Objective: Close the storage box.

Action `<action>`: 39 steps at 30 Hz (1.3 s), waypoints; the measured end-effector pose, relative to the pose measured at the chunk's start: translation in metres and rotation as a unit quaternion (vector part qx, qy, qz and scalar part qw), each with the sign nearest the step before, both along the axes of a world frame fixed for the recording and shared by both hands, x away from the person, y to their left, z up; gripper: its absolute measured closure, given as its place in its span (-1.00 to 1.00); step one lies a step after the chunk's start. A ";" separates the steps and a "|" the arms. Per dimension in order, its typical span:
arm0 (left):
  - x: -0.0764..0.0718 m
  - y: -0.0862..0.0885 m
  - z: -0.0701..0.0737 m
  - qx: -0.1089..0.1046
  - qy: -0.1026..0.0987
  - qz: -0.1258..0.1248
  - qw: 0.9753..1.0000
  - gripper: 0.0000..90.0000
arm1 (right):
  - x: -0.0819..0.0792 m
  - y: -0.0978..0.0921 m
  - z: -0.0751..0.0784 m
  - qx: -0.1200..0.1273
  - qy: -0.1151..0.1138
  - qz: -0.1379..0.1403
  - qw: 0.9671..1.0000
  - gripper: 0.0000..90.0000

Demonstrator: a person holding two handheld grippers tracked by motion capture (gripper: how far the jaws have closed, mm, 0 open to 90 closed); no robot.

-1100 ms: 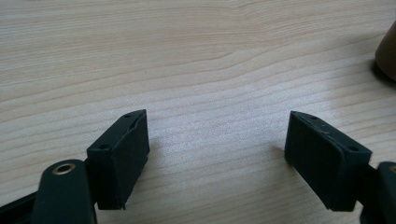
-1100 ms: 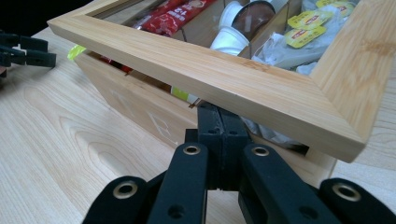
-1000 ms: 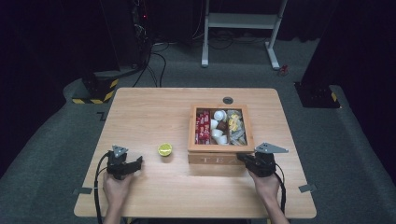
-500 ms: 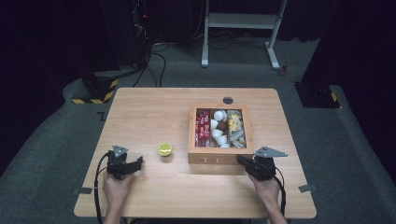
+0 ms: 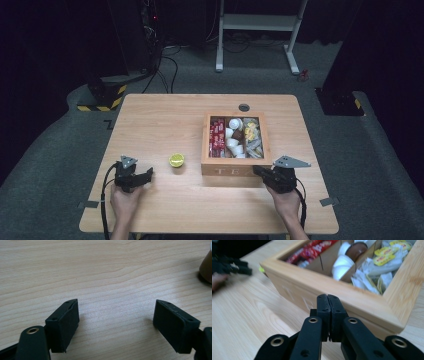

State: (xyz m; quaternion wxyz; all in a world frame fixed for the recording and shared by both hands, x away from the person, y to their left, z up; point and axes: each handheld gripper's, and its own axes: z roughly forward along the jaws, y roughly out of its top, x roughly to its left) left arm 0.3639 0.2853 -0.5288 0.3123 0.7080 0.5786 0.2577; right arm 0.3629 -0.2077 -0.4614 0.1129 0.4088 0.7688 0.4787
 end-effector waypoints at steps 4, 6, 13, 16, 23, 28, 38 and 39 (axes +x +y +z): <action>0.000 -0.001 0.000 -0.001 0.001 -0.001 1.000 -0.52 | 0.004 0.000 0.015 0.016 -0.026 0.002 1.000 0.94; 0.000 -0.001 0.000 -0.001 0.000 -0.001 1.000 -0.52 | 0.009 -0.003 0.017 0.017 -0.020 -0.003 1.000 0.94; 0.000 -0.001 0.000 -0.001 0.001 -0.001 1.000 -0.52 | 0.013 -0.028 0.025 0.032 -0.033 -0.034 0.998 1.00; 0.000 -0.001 0.000 -0.001 0.001 0.000 1.000 -0.51 | 0.015 -0.036 0.028 0.025 -0.033 -0.043 0.998 1.00; 0.000 -0.001 0.000 -0.001 0.001 -0.001 1.000 -0.51 | 0.013 -0.062 0.035 0.025 -0.049 -0.076 0.996 1.00; -0.001 -0.001 0.000 -0.001 0.000 0.000 1.000 -0.50 | 0.015 -0.072 0.031 0.028 -0.053 -0.094 0.994 1.00; -0.001 -0.001 0.000 -0.001 -0.001 0.000 1.000 -0.50 | 0.017 -0.082 0.026 0.024 -0.051 -0.121 0.991 0.99; -0.001 -0.001 0.000 -0.001 0.000 -0.001 1.000 -0.50 | 0.017 -0.085 0.025 0.025 -0.050 -0.125 0.991 0.99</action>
